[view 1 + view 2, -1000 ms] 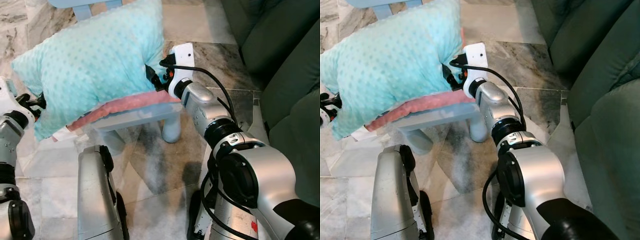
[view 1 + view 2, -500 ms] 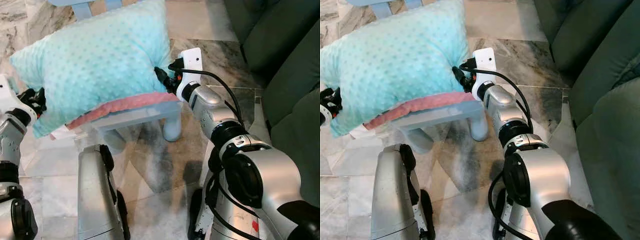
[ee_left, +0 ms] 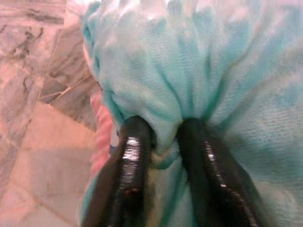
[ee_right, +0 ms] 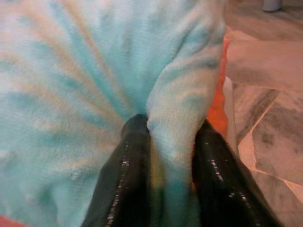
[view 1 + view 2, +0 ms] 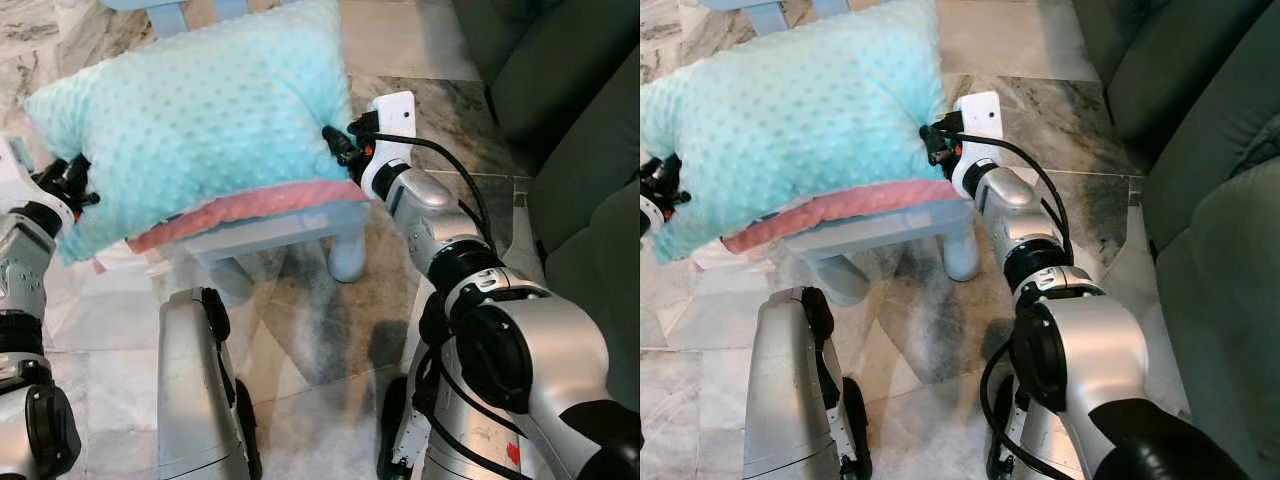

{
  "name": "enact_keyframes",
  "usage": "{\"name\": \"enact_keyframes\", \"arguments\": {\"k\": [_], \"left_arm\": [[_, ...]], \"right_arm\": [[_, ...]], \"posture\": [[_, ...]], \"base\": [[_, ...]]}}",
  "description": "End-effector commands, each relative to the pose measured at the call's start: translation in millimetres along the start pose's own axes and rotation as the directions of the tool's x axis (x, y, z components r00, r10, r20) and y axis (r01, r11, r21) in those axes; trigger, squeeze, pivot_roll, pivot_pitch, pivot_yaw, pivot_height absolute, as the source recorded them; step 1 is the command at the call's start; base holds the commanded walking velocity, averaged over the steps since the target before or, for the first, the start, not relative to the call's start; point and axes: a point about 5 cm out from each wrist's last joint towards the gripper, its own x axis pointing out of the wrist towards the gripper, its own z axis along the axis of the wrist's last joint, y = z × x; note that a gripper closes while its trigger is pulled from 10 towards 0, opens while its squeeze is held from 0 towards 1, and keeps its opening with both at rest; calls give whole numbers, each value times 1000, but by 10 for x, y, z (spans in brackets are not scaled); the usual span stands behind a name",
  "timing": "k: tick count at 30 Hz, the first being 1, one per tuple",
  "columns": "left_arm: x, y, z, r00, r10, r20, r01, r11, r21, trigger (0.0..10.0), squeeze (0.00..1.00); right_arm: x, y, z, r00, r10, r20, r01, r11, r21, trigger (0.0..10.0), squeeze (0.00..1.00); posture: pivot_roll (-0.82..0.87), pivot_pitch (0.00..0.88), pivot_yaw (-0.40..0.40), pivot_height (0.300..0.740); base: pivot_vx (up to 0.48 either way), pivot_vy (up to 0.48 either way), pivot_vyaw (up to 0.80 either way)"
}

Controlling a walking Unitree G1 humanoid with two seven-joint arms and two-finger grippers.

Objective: Move the pillow to the sofa

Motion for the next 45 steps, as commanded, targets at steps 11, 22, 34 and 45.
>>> {"name": "enact_keyframes", "arguments": {"k": [11, 22, 34, 45], "left_arm": [[-73, -286, 528, 940, -18, 341, -23, 993, 116, 0, 0], [-190, -818, 145, 935, -75, 346, 25, 989, 147, 0, 0], [-401, -1383, -601, 975, -142, 169, 132, 989, 65, 0, 0], [-672, -1500, -1304, 980, -185, -71, 189, 981, 53, 0, 0]], "right_arm": [[-17, -69, 303, 982, 55, 180, -56, 998, 1, 0, 0], [-306, -346, 187, 960, -35, 276, 64, 993, -95, 0, 0], [-902, -507, -128, 920, -259, 292, 303, 946, -115, 0, 0], [-1131, -256, -339, 903, -371, 215, 398, 913, -94, 0, 0]], "posture": [[216, 240, -13, 390], [75, 77, -17, 390], [-99, 8, 29, 390], [-146, 1, 49, 390]], "base": [[0, 0, 0], [0, 0, 0], [0, 0, 0], [0, 0, 0]]}}
